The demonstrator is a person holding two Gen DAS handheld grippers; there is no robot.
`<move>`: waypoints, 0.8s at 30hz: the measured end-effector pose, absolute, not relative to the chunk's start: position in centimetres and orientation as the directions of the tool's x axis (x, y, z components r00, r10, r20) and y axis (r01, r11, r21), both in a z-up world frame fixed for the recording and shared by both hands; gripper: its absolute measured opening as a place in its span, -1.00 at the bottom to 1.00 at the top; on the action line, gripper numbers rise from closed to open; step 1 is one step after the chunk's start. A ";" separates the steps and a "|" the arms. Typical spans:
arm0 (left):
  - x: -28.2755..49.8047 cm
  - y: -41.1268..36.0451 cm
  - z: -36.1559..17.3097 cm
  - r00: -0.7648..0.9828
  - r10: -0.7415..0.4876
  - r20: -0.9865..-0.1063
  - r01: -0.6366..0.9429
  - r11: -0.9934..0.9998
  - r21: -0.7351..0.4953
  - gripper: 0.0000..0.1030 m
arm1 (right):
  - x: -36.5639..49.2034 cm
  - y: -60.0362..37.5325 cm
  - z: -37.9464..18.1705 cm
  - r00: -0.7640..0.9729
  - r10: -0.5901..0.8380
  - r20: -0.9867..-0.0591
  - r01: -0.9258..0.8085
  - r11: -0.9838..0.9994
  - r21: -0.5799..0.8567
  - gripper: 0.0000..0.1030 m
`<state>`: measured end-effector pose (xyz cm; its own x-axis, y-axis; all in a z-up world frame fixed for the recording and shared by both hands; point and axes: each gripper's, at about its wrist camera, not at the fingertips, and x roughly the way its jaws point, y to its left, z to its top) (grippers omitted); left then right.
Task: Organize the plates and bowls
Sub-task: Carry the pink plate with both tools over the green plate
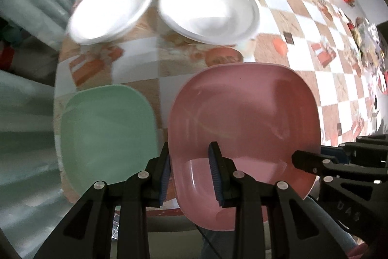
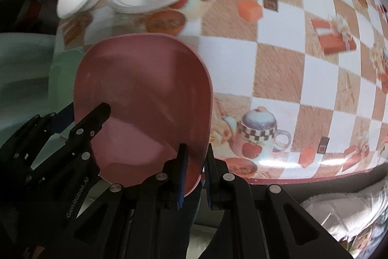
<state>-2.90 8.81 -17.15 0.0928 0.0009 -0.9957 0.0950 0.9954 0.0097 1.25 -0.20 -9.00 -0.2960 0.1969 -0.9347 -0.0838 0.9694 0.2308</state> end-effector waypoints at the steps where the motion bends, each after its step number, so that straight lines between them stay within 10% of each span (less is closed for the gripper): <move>1: -3.1 9.5 -16.9 0.099 0.003 -0.995 0.081 0.997 0.011 -0.36 | 1.5 0.4 -8.7 -0.290 0.195 -0.937 -0.097 0.968 0.232 -0.72; 24: -2.8 20.0 -13.7 0.108 0.109 -0.988 -0.149 0.984 0.092 -0.36 | 3.8 16.6 -9.2 -0.327 0.216 -0.920 -0.326 0.888 0.325 -0.72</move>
